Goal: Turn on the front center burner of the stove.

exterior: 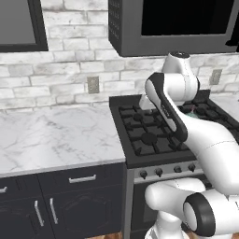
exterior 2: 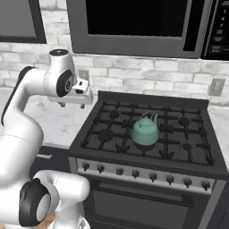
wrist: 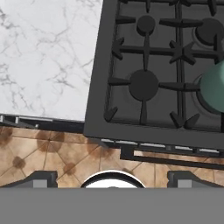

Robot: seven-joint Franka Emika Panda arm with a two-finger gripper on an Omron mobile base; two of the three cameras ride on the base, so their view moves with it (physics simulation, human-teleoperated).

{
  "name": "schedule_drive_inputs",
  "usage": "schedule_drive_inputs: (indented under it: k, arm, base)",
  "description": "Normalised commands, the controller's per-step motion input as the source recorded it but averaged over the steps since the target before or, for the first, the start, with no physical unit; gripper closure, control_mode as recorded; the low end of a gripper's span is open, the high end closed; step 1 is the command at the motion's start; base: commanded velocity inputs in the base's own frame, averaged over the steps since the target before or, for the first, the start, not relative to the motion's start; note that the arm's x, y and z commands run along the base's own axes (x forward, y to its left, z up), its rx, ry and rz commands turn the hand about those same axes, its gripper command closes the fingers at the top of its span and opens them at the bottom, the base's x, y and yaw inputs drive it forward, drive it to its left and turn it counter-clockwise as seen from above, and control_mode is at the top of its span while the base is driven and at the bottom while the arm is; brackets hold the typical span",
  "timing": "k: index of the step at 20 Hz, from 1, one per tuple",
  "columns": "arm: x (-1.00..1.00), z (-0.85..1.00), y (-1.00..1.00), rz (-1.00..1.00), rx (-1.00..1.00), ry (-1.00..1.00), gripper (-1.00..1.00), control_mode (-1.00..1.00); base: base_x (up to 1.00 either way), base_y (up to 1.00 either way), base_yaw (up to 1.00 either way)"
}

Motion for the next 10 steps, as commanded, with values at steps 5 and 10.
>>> schedule_drive_inputs:
  k: [5,10]
  arm:
    - [-0.09,-0.28,-0.73,0.0,0.02,0.0,-1.0,-1.0]
    - [-0.28,-0.34,-1.0,0.0,0.1,0.0,-1.0,-1.0]
  base:
    - [0.0,0.0,0.0]
    - [0.0,0.0,0.0]
